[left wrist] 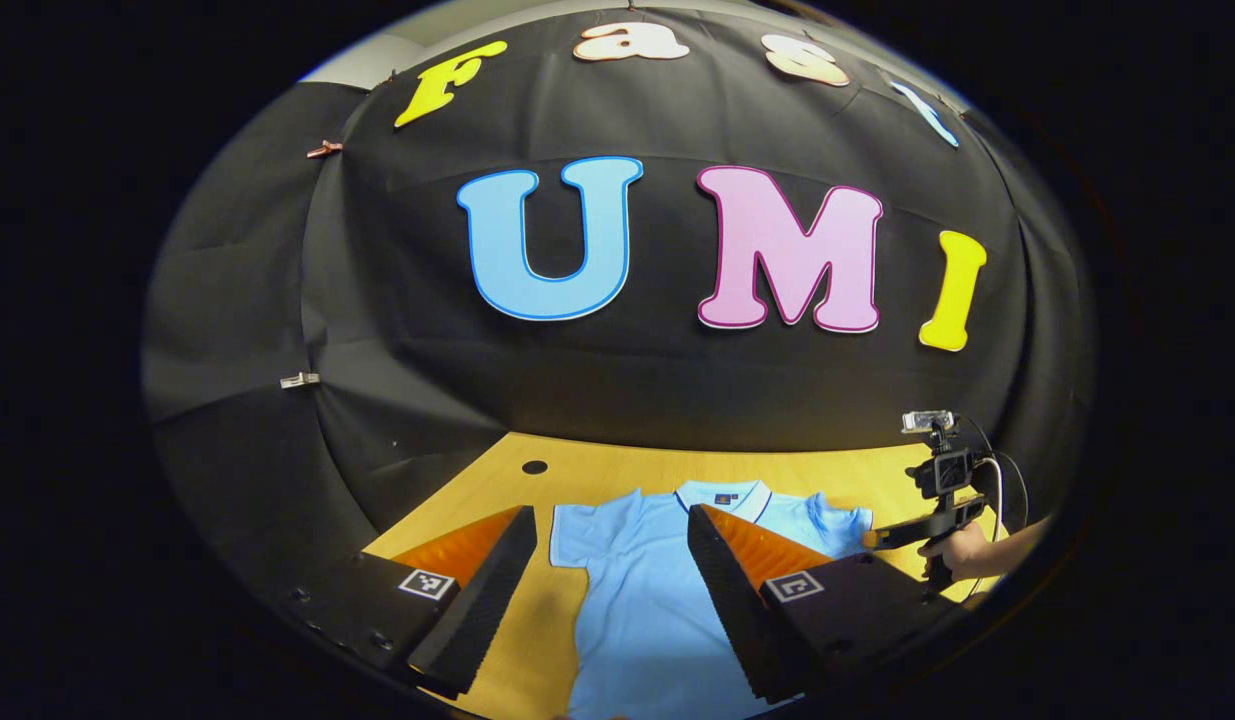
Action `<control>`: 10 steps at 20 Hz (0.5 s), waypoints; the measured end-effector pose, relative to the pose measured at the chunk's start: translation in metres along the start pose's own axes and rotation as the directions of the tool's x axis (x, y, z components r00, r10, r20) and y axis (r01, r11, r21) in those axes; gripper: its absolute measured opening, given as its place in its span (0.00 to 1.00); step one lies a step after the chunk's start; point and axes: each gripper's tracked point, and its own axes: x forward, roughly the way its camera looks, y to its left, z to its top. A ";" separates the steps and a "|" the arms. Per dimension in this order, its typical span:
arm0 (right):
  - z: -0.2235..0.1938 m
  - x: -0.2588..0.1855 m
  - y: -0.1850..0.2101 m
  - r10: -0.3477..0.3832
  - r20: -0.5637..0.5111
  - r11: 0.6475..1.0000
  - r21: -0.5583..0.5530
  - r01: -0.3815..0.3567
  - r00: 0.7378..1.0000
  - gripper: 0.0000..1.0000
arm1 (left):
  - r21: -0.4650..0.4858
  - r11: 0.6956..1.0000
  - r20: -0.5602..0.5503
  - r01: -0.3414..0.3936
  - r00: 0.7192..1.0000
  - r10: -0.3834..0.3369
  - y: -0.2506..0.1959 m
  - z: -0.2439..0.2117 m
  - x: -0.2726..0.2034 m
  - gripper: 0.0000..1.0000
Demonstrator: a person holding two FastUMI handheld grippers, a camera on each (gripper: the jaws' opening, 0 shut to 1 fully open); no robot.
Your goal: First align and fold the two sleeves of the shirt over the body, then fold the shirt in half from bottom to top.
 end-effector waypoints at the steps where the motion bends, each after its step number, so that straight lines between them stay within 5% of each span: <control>1: 0.007 -0.002 0.000 -0.007 0.013 1.000 -0.001 0.007 1.000 0.00 | -0.005 1.000 0.003 0.001 1.000 -0.001 0.002 0.001 -0.001 0.97; 2: 0.014 -0.004 0.002 -0.007 0.025 1.000 -0.003 0.007 1.000 0.10 | -0.011 1.000 0.006 0.002 1.000 -0.002 0.004 0.001 -0.002 0.97; 5: 0.031 -0.011 0.012 -0.002 0.053 0.999 -0.047 0.005 0.999 0.00 | -0.024 1.000 0.002 -0.005 1.000 0.005 0.012 -0.002 -0.002 0.97; 10: 0.056 -0.011 0.064 0.062 0.095 0.988 -0.148 -0.047 0.994 0.05 | -0.051 0.998 0.002 -0.027 1.000 0.027 0.027 -0.006 -0.009 0.97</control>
